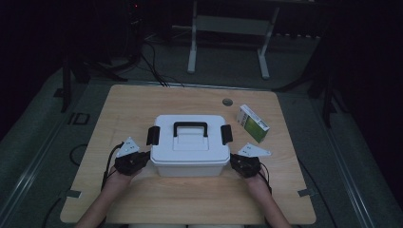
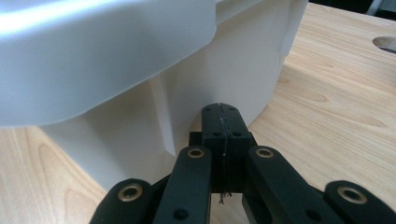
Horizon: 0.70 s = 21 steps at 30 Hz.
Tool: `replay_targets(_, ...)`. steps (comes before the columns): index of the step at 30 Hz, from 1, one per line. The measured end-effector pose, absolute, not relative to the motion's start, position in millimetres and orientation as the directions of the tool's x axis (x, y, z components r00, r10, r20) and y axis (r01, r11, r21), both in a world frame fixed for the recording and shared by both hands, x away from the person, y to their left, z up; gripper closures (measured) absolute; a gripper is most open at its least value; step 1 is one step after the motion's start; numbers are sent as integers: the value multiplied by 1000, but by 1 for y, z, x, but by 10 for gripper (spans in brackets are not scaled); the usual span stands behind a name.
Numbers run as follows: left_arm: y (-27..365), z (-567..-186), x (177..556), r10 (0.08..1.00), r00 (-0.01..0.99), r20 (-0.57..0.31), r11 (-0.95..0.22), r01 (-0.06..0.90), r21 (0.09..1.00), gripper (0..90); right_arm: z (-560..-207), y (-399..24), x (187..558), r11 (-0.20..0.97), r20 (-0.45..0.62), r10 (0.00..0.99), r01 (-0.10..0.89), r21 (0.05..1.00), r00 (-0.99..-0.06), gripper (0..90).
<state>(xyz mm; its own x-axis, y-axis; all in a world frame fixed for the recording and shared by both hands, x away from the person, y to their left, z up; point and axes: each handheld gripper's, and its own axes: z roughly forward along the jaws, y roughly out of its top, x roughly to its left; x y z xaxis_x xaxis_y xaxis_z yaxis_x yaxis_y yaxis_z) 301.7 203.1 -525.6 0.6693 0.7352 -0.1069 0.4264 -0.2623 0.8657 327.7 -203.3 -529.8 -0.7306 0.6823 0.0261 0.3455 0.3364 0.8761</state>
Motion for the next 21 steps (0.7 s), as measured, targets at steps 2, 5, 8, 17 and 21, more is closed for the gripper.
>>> replay_targets(2,202,-526,300,730,674,-110,-264,427,865,900,-530,-204,326,335,28,683,348,875,-729,900)
replay_targets(5,199,-526,295,724,680,-114,-265,427,865,900,-530,-209,320,326,36,685,350,878,-727,900)
replay_targets(8,197,-525,291,718,687,-117,-268,428,863,900,-531,-212,316,321,39,687,352,879,-725,900)
replay_targets(17,192,-525,279,698,706,-119,-278,420,864,900,-531,-220,299,321,39,686,350,880,-727,900)
replay_targets(21,191,-526,276,694,710,-121,-278,419,864,900,-531,-222,293,320,42,685,353,879,-728,900)
